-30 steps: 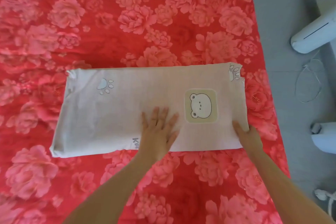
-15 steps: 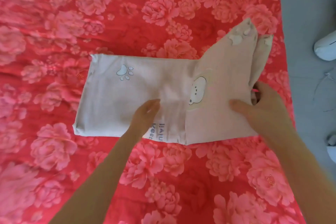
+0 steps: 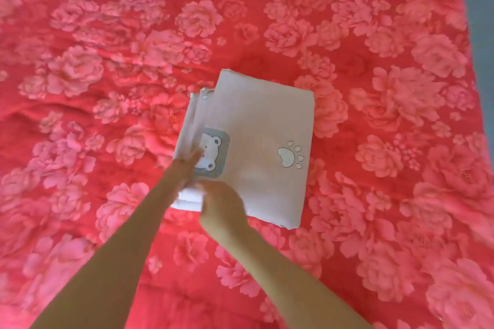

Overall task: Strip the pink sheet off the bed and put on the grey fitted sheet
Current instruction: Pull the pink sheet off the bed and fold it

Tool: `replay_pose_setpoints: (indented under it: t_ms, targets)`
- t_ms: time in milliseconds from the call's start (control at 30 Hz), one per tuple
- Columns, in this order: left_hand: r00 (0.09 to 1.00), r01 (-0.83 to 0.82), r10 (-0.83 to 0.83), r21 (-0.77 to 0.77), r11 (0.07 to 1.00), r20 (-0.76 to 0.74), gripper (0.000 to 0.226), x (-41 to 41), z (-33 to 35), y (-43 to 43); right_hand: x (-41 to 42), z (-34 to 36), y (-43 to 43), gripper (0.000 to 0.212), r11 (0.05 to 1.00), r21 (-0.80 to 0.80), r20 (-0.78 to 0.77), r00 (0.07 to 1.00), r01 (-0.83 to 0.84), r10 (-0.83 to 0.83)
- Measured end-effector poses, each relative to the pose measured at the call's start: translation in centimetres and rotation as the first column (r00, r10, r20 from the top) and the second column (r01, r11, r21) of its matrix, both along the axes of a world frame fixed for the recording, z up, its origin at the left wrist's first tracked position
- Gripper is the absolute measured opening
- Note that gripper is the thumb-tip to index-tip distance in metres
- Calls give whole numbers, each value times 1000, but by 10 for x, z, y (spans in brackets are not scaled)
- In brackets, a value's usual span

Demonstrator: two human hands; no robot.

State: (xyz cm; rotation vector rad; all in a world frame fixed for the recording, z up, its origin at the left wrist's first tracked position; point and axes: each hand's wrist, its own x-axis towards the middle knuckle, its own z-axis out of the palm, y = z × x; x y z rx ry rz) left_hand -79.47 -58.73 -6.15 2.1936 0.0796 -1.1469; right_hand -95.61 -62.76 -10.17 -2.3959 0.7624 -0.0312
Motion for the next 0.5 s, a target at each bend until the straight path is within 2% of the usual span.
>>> replay_pose_setpoints:
  t_ms: [33, 67, 100, 167, 200, 267, 300, 367, 433, 500]
  targets:
    - [985, 114, -126, 108, 988, 114, 68, -8, -2, -7, -7, 55, -7, 42, 995, 6, 89, 991, 97, -98]
    - [942, 176, -228, 217, 960, 246, 64, -18, -3, -13, -19, 75, -28, 37, 966, -81, 163, 960, 244, -228]
    - [898, 176, -264, 263, 949, 351, 58, -27, 4, -17, -36, 75, -41, 35, 907, -168, 268, 903, 387, -335]
    - [838, 96, -163, 154, 983, 520, 44, -33, 14, -10, -57, 68, -72, 38, 840, -180, 181, 857, 512, -483]
    - [801, 50, -95, 91, 995, 592, 39, -30, 16, -2, -59, 65, -83, 46, 804, -134, 143, 814, 580, -563]
    - [750, 8, -56, 76, 997, 659, 38, -19, 14, 12, -57, 55, -101, 64, 758, -3, 23, 757, 653, -652]
    - [778, 2, -86, 134, 991, 622, 41, -13, 7, 19, -52, 51, -105, 69, 761, 81, -23, 764, 644, -644]
    - [870, 69, -218, 328, 942, 443, 55, -1, -18, 28, -32, 33, -104, 74, 738, 291, -110, 788, 608, -606]
    - [921, 90, -227, 394, 915, 318, 71, 7, -35, 28, -17, 11, -99, 81, 697, 317, -214, 764, 643, -608]
    - [936, 87, -200, 359, 929, 290, 77, 18, -46, 25, -12, -3, -101, 85, 660, 276, -249, 716, 698, -653]
